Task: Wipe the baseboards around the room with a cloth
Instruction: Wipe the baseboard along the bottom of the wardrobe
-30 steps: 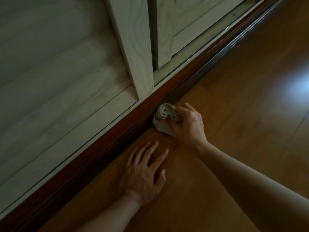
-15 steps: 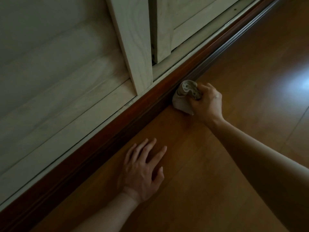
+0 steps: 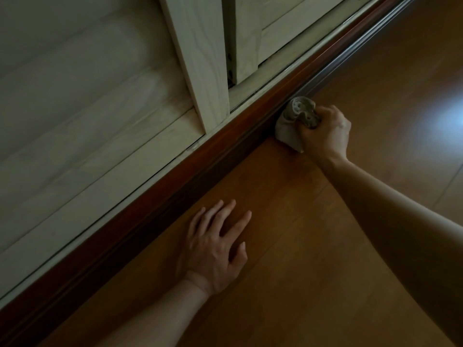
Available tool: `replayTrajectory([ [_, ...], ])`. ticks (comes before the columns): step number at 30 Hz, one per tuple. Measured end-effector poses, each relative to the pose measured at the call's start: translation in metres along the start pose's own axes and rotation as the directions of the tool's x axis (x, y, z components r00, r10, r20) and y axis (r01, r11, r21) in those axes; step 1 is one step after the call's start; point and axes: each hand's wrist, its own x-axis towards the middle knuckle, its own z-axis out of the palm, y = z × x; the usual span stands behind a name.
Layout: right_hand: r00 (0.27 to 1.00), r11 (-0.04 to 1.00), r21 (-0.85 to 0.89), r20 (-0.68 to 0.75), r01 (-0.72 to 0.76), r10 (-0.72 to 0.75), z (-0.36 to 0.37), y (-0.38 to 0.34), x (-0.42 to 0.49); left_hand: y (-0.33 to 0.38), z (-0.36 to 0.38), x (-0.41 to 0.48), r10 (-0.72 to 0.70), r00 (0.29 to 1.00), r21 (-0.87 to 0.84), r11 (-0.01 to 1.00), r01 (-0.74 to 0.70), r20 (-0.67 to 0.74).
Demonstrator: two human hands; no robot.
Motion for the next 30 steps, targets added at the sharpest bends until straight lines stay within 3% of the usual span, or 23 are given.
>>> replayTrajectory([
  [3, 0.997, 0.998, -0.019, 0.052, 0.066, -0.065, 0.002, -0.002, -0.009, 0.0, 0.0, 0.0, 0.0, 1.0, 0.005, 1.0, 0.0, -0.005],
  [9, 0.999, 0.999, 0.028, 0.038, -0.027, 0.026, 0.006, -0.013, -0.022, 0.0, 0.002, -0.001, -0.001, 1.0, 0.004, 1.0, 0.001, -0.013],
  [12, 0.991, 0.997, 0.065, 0.126, 0.031, -0.039, 0.014, -0.024, -0.052, -0.001, 0.002, -0.001, 0.001, 1.0, -0.002, 1.0, -0.001, -0.025],
  [20, 0.956, 0.966, 0.17, 0.184, 0.197, -0.227, 0.026, -0.05, -0.107, -0.002, 0.006, -0.003, 0.012, 0.999, -0.018, 1.0, -0.013, -0.05],
  [25, 0.959, 0.982, 0.126, 0.23, 0.138, -0.164, 0.026, -0.044, -0.093, -0.001, 0.004, -0.002, 0.015, 0.999, -0.034, 0.999, -0.017, -0.052],
  [30, 0.976, 1.0, 0.004, 0.217, -0.016, 0.015, 0.015, -0.033, -0.055, 0.0, 0.005, -0.002, 0.011, 0.998, -0.04, 0.999, -0.014, -0.065],
])
